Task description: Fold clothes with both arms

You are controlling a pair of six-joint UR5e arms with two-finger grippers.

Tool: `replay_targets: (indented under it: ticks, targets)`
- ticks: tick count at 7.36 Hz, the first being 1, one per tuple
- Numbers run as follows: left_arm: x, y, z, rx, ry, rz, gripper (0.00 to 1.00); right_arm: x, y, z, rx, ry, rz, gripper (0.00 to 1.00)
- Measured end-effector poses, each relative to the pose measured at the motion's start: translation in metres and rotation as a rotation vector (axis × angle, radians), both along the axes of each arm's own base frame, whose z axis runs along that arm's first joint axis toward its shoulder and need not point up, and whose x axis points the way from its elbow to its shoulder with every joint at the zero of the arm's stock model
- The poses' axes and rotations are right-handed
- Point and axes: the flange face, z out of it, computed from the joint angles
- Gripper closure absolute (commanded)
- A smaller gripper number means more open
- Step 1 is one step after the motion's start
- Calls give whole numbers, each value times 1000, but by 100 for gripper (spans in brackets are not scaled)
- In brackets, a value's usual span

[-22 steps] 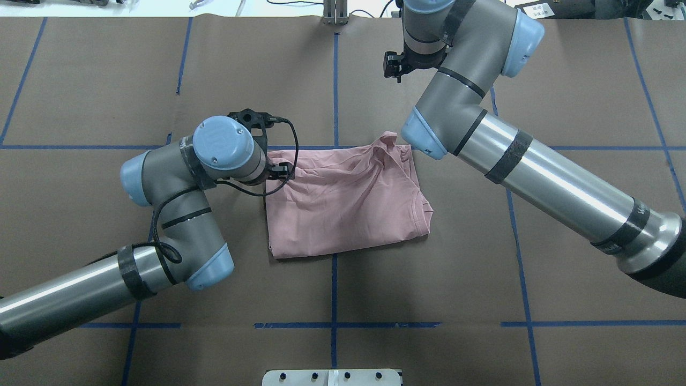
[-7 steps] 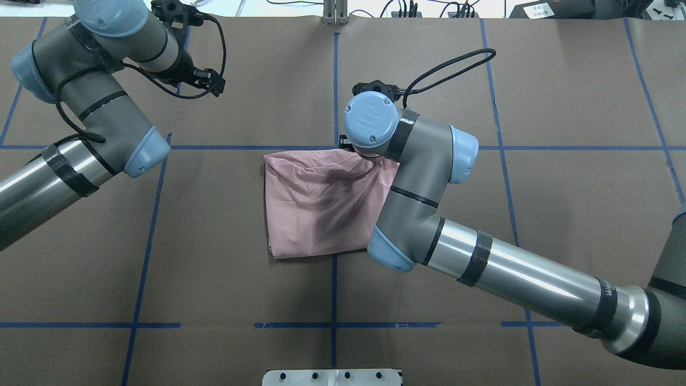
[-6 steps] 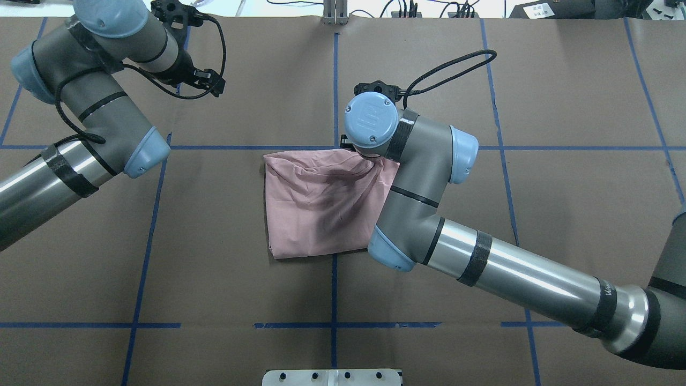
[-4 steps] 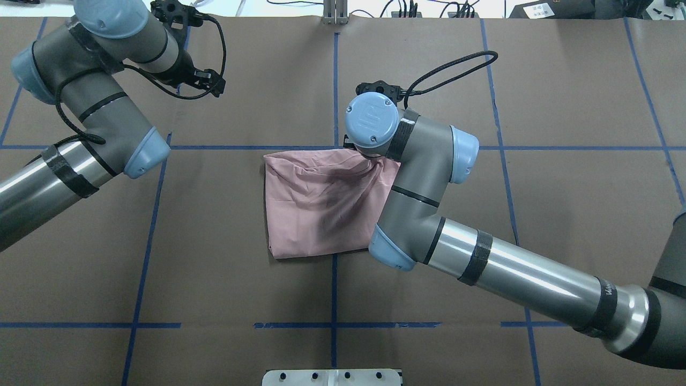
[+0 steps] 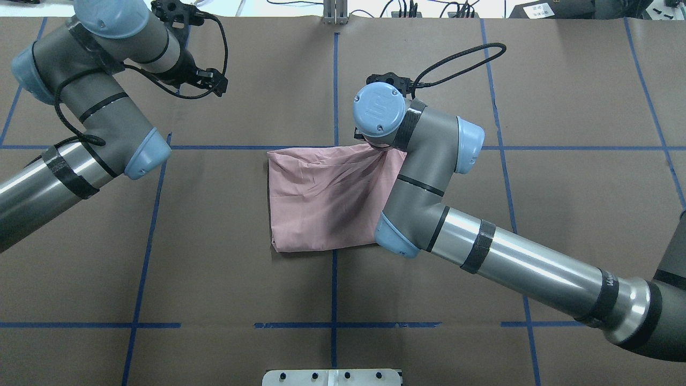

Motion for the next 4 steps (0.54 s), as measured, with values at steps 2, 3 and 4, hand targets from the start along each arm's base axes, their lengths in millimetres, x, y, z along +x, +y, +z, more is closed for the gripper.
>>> replay_targets:
  ticks: [2, 3, 4]
  targets:
    - [0, 1, -1, -2, 3, -4, 0, -2, -6, 3, 7, 21, 4, 0]
    - [3, 4, -3, -15, 13, -12, 0, 1, -11, -10, 24, 16, -6, 0]
    - [14, 13, -10, -44, 37, -26, 0, 12, -23, -24, 37, 4, -33, 0]
